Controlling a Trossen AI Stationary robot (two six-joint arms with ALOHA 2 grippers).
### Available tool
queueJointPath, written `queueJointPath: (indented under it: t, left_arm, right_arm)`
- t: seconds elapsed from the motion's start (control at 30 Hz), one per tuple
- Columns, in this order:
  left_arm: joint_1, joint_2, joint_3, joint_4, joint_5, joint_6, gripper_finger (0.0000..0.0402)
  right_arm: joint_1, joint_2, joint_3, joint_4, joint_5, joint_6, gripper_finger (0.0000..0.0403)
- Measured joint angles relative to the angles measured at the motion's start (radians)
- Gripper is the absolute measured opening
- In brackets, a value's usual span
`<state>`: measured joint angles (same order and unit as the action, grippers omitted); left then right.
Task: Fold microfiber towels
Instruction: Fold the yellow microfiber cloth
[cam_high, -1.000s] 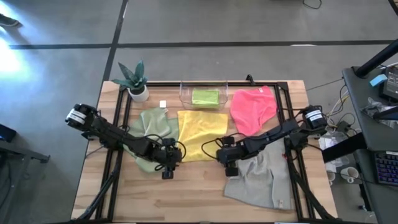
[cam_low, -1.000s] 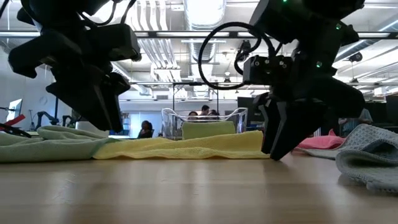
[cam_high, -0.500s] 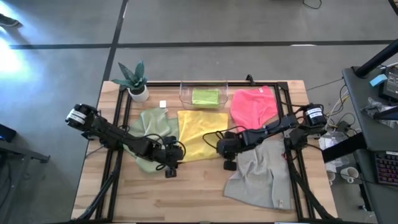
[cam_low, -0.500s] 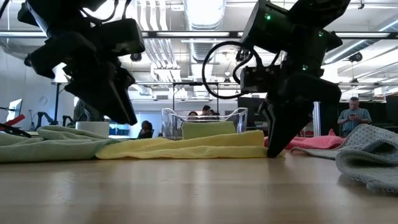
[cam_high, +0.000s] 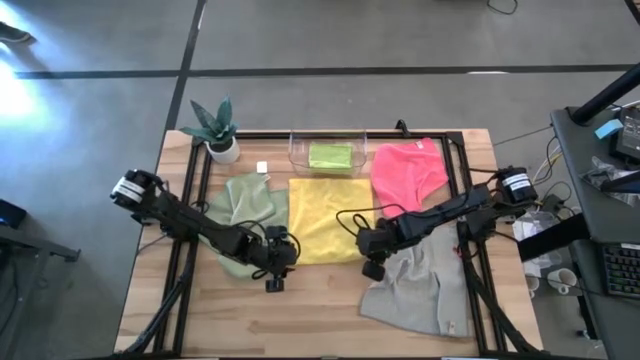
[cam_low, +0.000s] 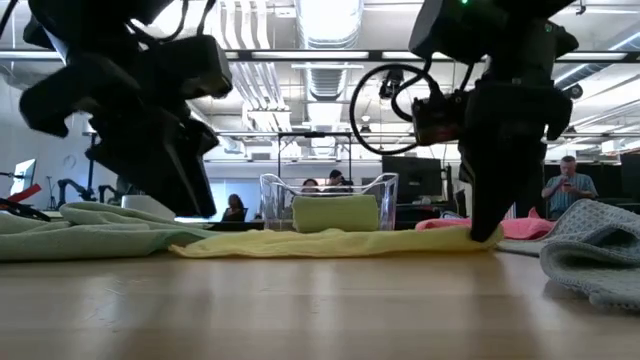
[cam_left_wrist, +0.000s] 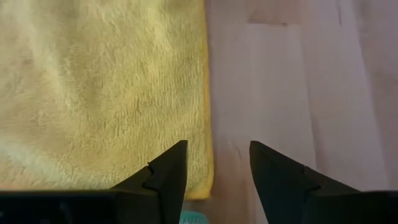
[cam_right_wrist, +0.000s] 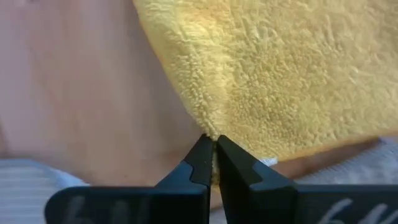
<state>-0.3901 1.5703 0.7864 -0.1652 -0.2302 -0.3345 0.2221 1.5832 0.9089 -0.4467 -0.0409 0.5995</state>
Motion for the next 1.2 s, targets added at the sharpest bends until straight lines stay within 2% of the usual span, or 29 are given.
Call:
queueJointPath:
  t: [0.17,0.43,0.77,0.9,1.1,1.2]
  left_arm:
    - [0.002,0.043,0.001,0.049,-0.037,0.008,0.0157]
    - [0.002,0.097,0.0,0.051,-0.035,0.009,0.0157]
    - [0.005,0.196,0.01,0.073,-0.112,-0.045,0.0153]
    - [0.01,0.231,0.032,0.068,-0.132,-0.087,0.0118]
    - [0.01,0.239,0.061,0.093,-0.161,-0.068,0.0022]
    - [0.011,0.224,0.07,0.083,-0.164,-0.067,0.0007]
  right_arm:
    - [0.007,0.009,0.0,-0.012,-0.003,0.003,0.0009]
    - [0.007,0.006,0.001,-0.019,-0.002,0.002,0.0009]
    - [0.012,0.005,0.003,-0.016,-0.014,0.003,0.0009]
    - [0.029,0.005,0.003,-0.013,-0.021,0.03,0.0009]
    - [0.051,0.005,0.003,-0.012,-0.037,0.07,0.0009]
    - [0.061,0.001,0.003,-0.013,-0.038,0.084,0.0009]
